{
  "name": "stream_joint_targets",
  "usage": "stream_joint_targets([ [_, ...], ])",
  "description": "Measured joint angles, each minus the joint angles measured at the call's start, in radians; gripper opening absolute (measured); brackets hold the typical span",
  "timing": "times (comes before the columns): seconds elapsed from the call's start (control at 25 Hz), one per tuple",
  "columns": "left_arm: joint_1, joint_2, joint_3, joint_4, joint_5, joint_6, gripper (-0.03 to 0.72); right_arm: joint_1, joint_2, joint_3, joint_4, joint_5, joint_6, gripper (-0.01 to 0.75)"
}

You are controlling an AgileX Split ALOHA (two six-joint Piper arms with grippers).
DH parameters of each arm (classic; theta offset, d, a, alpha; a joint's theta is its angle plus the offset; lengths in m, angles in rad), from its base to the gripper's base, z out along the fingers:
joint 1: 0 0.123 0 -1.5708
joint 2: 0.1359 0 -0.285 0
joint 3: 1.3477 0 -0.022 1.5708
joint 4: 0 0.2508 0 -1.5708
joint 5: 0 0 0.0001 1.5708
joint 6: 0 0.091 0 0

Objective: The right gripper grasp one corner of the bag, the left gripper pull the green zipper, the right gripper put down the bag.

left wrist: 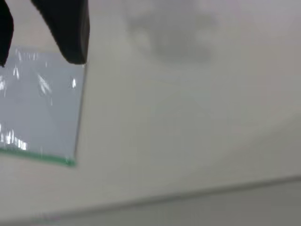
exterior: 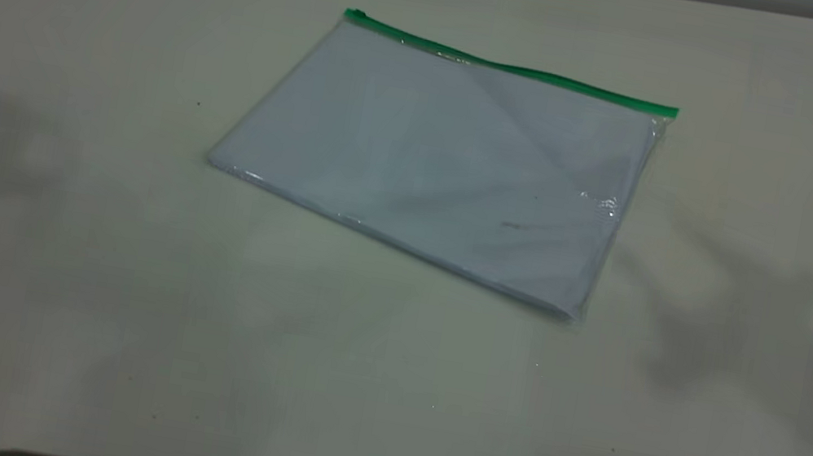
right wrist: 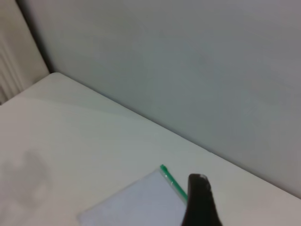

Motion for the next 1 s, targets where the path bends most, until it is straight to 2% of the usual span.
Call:
stream_joint_targets([
  [0.32, 0.0, -0.366, 0.169, 0.089, 0.0, -0.048, 0.359, 0.0, -0.272, 0.0, -0.09, 0.207, 0.198, 0.574],
  [0.76, 0.0, -0.911, 0.621, 0.13, 0.0, -0.051, 0.427, 0.0, -0.6, 0.001, -0.365, 0.531, 0.528, 0.574],
  [1.0, 0.0, -1.138, 0.876, 0.095, 0.0, -0.06, 0.451, 0.0, -0.776, 0.119, -0.447, 0.557, 0.602, 0.574],
])
